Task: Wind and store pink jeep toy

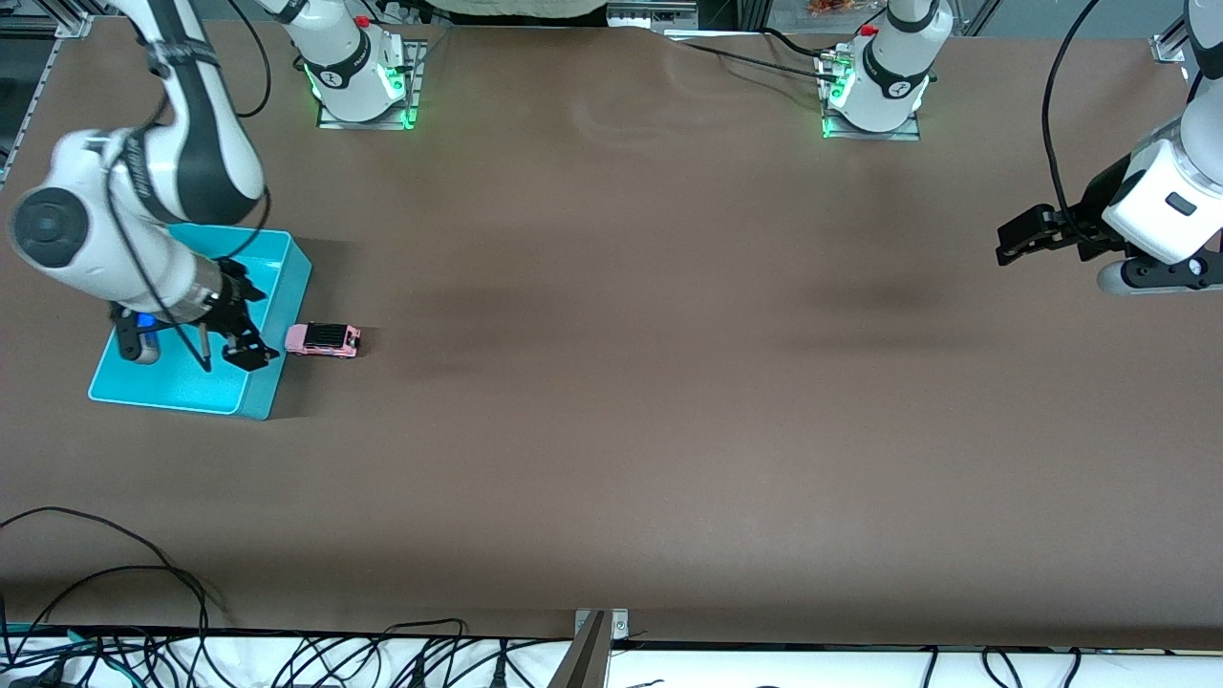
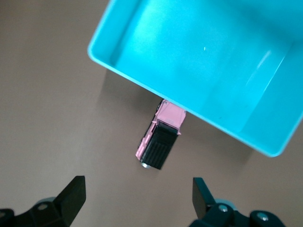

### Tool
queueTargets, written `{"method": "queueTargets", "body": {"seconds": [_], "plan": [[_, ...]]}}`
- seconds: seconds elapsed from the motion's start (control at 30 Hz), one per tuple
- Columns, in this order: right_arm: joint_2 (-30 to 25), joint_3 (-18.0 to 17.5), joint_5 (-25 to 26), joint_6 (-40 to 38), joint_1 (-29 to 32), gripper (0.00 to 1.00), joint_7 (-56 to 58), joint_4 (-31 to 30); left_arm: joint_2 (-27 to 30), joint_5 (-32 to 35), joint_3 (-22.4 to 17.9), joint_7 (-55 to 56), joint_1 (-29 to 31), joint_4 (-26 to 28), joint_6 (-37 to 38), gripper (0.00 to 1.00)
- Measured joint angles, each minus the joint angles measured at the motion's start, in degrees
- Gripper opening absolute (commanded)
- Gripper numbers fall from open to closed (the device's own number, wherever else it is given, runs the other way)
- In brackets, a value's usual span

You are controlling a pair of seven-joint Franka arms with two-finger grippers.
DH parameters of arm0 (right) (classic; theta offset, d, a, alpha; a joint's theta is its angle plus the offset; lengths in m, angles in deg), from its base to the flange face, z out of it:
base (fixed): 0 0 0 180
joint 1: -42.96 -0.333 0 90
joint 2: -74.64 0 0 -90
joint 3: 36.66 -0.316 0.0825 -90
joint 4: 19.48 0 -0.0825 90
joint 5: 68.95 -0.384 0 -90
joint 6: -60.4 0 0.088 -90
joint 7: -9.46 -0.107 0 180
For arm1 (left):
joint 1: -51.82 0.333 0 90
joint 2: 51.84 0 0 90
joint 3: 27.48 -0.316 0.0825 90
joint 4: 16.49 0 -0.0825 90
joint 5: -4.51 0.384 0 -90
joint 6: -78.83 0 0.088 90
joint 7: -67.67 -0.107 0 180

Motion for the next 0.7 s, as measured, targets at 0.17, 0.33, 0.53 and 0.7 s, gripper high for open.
{"method": "queueTargets", "body": {"seconds": [0.17, 0.33, 0.53, 0.7], "plan": [[0.4, 0.0, 0.0, 8.8, -0.2, 1.00, -5.5, -7.1, 0.4, 0.0, -0.1, 0.0, 0.0, 0.1, 0.0, 1.00], [1.7, 0.0, 0.0, 13.3, -0.3, 1.00, -8.8, -10.7, 0.5, 0.0, -0.1, 0.0, 0.0, 0.2, 0.0, 1.00], [4.2, 0.0, 0.0, 16.6, -0.3, 1.00, -11.8, -11.1, 0.5, 0.0, -0.2, 0.0, 0.0, 0.2, -0.1, 1.00], [6.2, 0.0, 0.0, 18.6, -0.3, 1.00, -13.1, -11.6, 0.5, 0.0, -0.4, 0.0, 0.0, 0.2, -0.1, 1.00]]}}
